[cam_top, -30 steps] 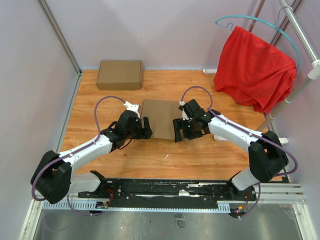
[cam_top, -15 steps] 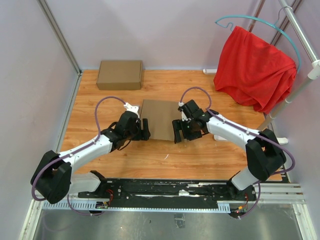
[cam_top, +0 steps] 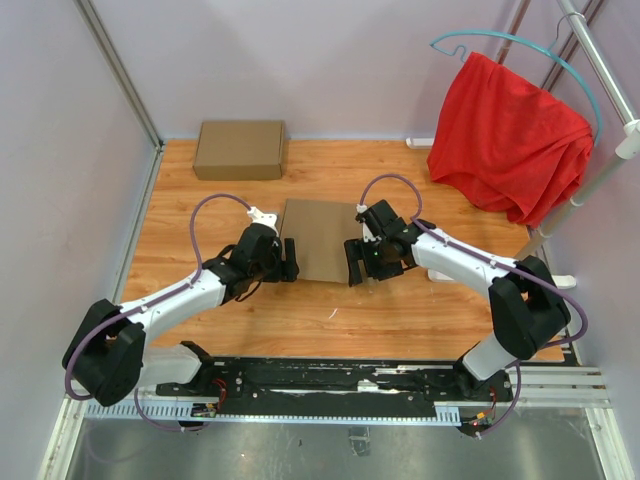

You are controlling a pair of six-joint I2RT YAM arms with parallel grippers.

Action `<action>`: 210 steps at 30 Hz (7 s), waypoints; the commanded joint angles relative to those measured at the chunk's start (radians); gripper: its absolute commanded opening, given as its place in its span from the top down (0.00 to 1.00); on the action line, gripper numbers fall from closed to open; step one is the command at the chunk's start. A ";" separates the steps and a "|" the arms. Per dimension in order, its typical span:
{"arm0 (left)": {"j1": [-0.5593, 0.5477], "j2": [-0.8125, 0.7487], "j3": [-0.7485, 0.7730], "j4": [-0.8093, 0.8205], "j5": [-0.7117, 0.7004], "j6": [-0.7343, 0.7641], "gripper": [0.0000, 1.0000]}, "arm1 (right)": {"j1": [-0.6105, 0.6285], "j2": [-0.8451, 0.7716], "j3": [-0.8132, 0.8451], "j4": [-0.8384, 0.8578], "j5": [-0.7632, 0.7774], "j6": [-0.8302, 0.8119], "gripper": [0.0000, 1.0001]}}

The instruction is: Fold the paper box

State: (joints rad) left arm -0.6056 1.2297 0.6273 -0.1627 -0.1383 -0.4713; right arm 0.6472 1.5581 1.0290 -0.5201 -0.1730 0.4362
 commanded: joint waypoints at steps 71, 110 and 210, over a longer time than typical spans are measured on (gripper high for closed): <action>-0.005 -0.165 -0.110 0.122 -0.044 -0.059 0.29 | -0.029 -0.259 0.030 -0.066 0.162 -0.036 0.17; -0.006 0.285 -0.034 0.483 0.040 -0.109 0.86 | -0.048 0.727 0.827 -0.123 -0.211 -0.335 0.95; 0.070 -0.571 0.023 -0.227 -0.137 -0.084 0.01 | -0.093 -0.332 -0.126 0.202 0.297 -0.059 0.02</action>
State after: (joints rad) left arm -0.5327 0.6903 0.6163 -0.2691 -0.2794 -0.5610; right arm 0.5503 1.2598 0.9733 -0.3882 0.1410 0.4080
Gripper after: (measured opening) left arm 0.992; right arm 0.984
